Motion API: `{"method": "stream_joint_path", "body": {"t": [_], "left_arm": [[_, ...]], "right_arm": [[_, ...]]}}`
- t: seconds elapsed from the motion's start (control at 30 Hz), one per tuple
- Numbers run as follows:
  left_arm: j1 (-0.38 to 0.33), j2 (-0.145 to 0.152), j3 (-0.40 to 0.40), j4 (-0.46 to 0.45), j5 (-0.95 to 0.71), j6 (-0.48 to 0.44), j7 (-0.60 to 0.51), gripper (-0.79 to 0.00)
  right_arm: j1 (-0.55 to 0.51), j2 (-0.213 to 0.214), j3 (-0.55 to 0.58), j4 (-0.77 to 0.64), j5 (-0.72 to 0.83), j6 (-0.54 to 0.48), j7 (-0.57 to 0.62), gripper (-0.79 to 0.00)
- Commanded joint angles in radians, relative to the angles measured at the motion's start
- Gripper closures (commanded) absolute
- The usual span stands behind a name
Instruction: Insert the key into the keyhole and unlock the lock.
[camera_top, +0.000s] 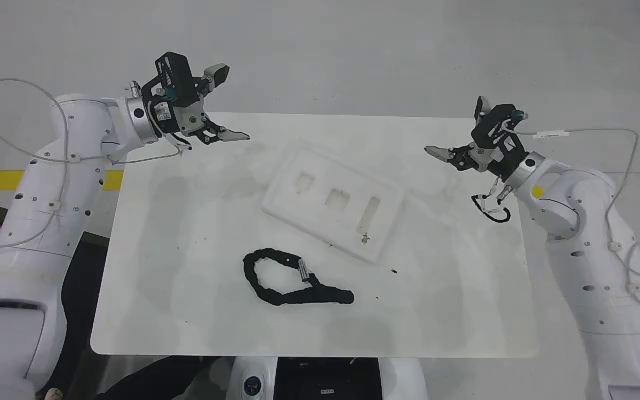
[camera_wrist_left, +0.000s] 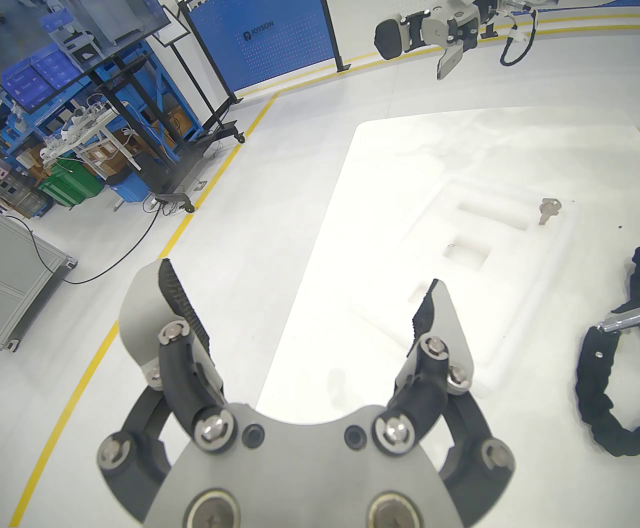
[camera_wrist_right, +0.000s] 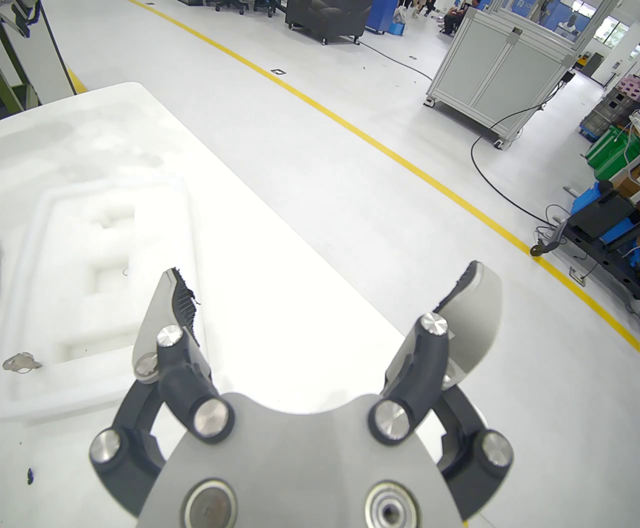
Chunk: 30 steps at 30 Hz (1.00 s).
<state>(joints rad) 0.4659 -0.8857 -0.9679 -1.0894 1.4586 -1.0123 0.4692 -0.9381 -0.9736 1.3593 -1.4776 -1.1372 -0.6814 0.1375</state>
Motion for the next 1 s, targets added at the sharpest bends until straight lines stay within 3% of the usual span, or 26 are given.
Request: {"method": "stream_joint_path", "body": {"t": [0.0, 0.33, 0.97], "left_arm": [[0.0, 0.0, 0.0, 0.0, 0.0, 0.0, 0.0, -0.785], [0.0, 0.0, 0.0, 0.0, 0.0, 0.0, 0.0, -0.785], [0.0, 0.0, 0.0, 0.0, 0.0, 0.0, 0.0, -0.785]], "right_arm": [[0.0, 0.0, 0.0, 0.0, 0.0, 0.0, 0.0, -0.784], [-0.023, -0.001, -0.008, -0.012, 0.032, -0.003, 0.022, -0.785], [-0.209, 0.005, -0.091, -0.304, 0.277, 0.001, 0.422, -0.785]]}}
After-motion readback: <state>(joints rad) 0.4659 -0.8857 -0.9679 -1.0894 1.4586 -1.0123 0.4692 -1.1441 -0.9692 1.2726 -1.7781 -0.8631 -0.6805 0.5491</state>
